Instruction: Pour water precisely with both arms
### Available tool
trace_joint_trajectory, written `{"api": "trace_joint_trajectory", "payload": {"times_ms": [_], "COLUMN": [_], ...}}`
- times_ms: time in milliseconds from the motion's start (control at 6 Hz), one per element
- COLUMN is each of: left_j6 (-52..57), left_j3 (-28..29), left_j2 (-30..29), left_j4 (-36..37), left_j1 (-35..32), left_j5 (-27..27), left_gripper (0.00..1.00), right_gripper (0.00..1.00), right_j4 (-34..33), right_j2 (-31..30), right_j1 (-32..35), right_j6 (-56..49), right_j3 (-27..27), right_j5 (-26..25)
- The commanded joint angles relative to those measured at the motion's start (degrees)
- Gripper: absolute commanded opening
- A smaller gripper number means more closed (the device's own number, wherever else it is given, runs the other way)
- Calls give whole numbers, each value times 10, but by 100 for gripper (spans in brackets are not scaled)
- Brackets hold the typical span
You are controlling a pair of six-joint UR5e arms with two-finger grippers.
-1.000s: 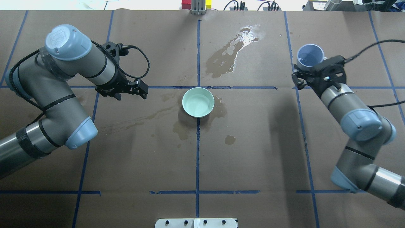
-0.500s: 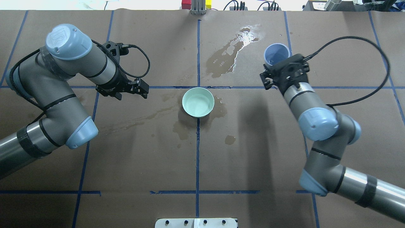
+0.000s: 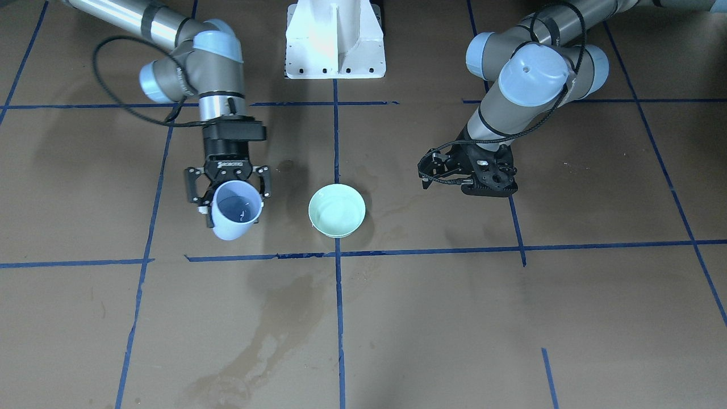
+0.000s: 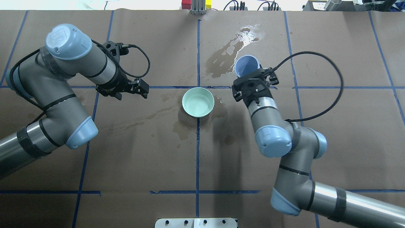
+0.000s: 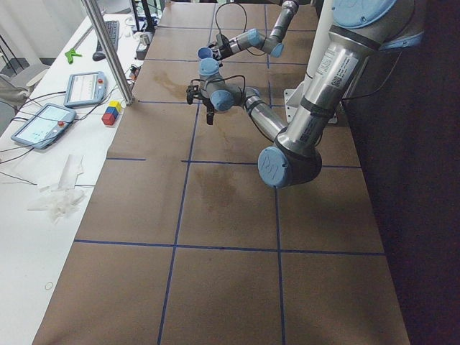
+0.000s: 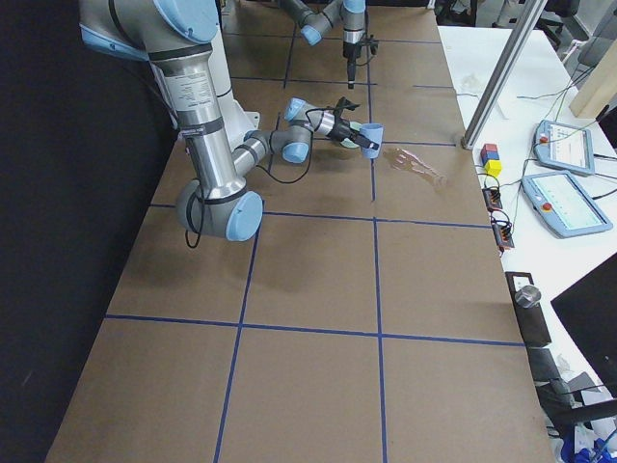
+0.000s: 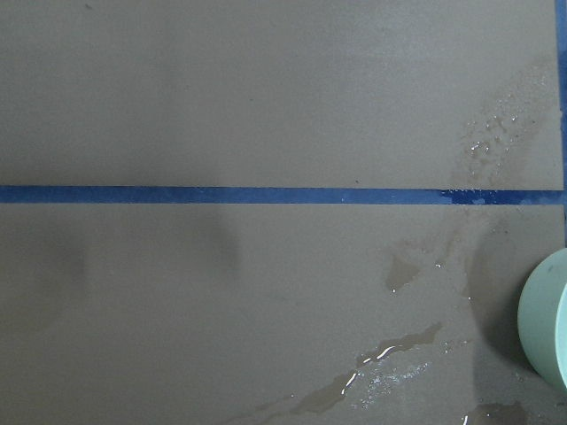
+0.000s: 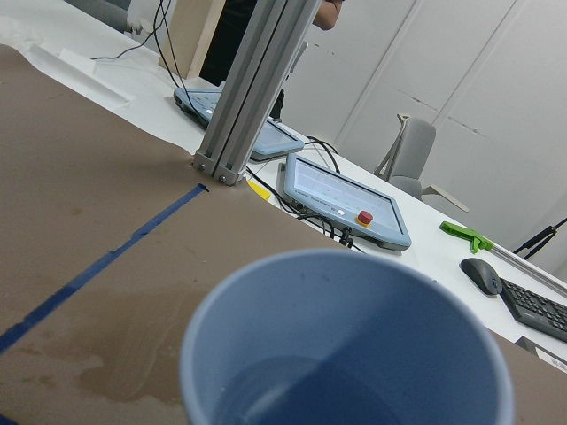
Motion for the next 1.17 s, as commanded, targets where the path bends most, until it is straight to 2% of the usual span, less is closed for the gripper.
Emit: {"api": "trace_joint_trajectory", "payload": {"times_ms": [0, 333, 500, 667, 833, 1000], "left_j6": [0, 1, 1, 1, 1, 2], "left_j3": [0, 0, 0, 0, 0, 0], "left_j2": [1, 2, 2, 3, 3, 4], "left_j4": [0, 0, 0, 0, -1, -1], "left_j1": [0, 0, 0, 0, 0, 0], "left_j5": [0, 0, 0, -1, -1, -1], "left_gripper": [100, 100, 100, 100, 100, 100], "right_gripper": [1, 0, 0, 0, 0, 0], "right_j4": [-88, -111, -158, -176, -222, -230], "right_j2": [43, 74, 86, 87, 87, 95], "right_j1": [-30, -43, -46, -54, -69, -76], "right_j6": [7, 8, 8, 2, -15, -55], "right_j3": [-23, -73, -73, -73, -73, -73], "right_j5": [-54, -84, -89, -105, -141, -159]}}
